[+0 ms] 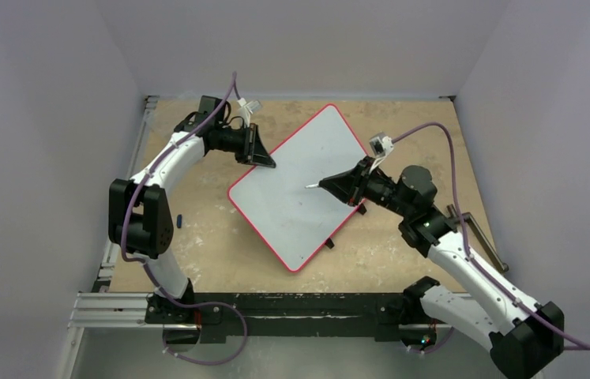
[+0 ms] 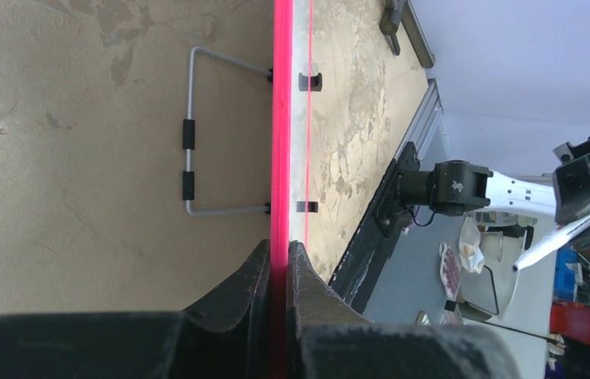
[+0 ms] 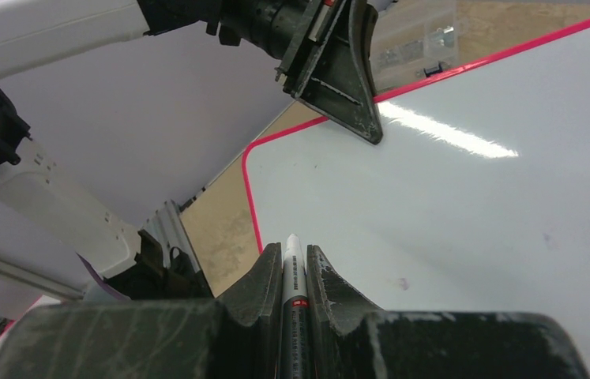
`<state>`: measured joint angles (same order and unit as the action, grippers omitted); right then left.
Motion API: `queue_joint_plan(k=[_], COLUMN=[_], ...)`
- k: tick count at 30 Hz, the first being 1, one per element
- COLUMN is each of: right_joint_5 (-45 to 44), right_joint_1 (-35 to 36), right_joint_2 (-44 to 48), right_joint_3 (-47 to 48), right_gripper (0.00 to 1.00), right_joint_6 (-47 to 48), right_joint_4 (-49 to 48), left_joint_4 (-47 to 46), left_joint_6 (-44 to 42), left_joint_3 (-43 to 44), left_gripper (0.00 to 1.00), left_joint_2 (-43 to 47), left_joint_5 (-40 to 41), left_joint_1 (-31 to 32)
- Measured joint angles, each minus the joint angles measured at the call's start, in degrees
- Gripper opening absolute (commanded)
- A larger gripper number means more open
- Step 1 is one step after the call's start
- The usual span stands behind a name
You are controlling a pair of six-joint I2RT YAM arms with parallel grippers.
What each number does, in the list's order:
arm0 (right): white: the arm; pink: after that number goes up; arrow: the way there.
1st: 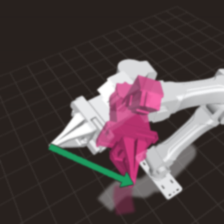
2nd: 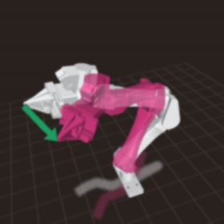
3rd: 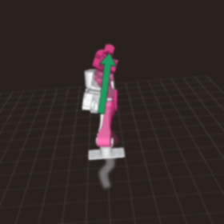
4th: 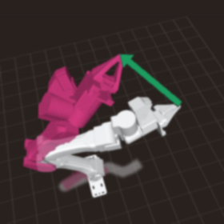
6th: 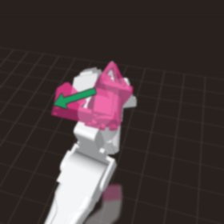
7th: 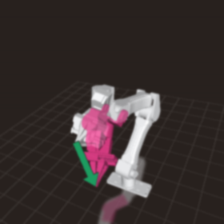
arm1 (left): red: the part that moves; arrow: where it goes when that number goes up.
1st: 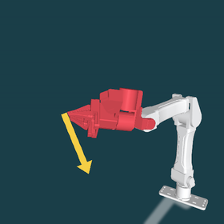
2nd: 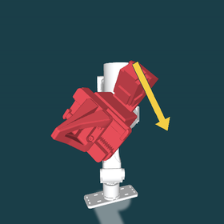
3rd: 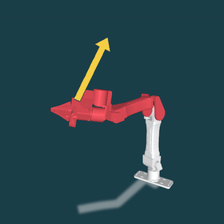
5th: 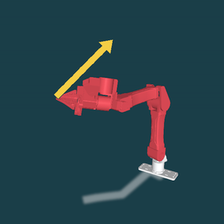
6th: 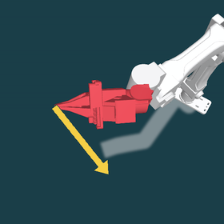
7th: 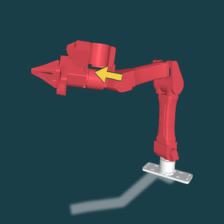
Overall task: Write a sentence on the whiteboard
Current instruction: Hold the whiteboard on the whiteboard stand.
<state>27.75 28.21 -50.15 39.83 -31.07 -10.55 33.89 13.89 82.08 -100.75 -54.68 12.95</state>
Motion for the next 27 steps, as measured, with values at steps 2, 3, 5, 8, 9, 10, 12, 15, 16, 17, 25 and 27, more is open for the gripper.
queue_joint_plan(k=[2, 3, 5, 8, 9, 10, 12, 15, 16, 17, 25, 27], right_joint_5=[-1.53, -2.56, -4.22, -6.21, -7.32, -7.74, -9.01, -10.73, -11.17, -11.74, -12.94, -13.2], right_joint_1=[2.43, 3.91, 6.19, 9.03, 10.14, 10.73, 12.28, 14.97, 15.85, 16.65, 20.59, 20.92], right_joint_2=[-1.99, -3.21, -5.4, -8.48, -9.92, -10.86, -13.07, -17.18, -18.56, -19.91, -26.84, -27.91], right_joint_3=[0.0, 0.0, 0.0, 0.0, 0.0, 0.0, 0.04, 0.7, 1.09, 1.6, 6.23, 7.21], right_gripper=[0.0, 0.0, 0.0, 0.0, 0.0, 0.0, 0.0, 0.0, 0.0, 0.0, 0.0, 0.0], right_joint_6=[0.79, 1.4, 2.34, 3.52, 3.87, 4.13, 4.39, 5.05, 5.27, 5.44, 6.69, 6.8], right_joint_4=[-1.92, -3.08, -5.14, -7.96, -9.27, -10.05, -11.82, -14.29, -14.84, -15.3, -18.8, -19.32], left_joint_4=[0.07, 0.04, 0.09, 0.11, 0.11, 0.11, 0.13, 0.13, 0.13, 0.13, 0.15, 0.15], left_joint_6=[0.0, 0.0, 0.0, 0.02, 0.0, 0.02, 0.02, 0.02, 0.02, 0.02, 0.02, 0.02], left_joint_3=[0.09, 0.11, 0.11, 0.11, 0.11, 0.13, 0.2, 0.22, 0.22, 0.22, 0.22, 0.22], left_gripper=[0.0, 0.0, 0.0, 0.0, 0.0, 0.0, 0.0, 0.0, 0.0, 0.0, 0.0, 0.0], left_joint_2=[0.15, 0.26, 0.42, 0.57, 0.61, 0.63, 0.68, 0.72, 0.72, 0.72, 0.81, 0.81], left_joint_5=[0.26, 0.46, 0.74, 1.05, 1.11, 1.14, 1.22, 1.36, 1.36, 1.38, 1.53, 1.53], left_joint_1=[0.15, 0.24, 0.33, 0.46, 0.48, 0.52, 0.57, 0.63, 0.63, 0.63, 0.7, 0.7])
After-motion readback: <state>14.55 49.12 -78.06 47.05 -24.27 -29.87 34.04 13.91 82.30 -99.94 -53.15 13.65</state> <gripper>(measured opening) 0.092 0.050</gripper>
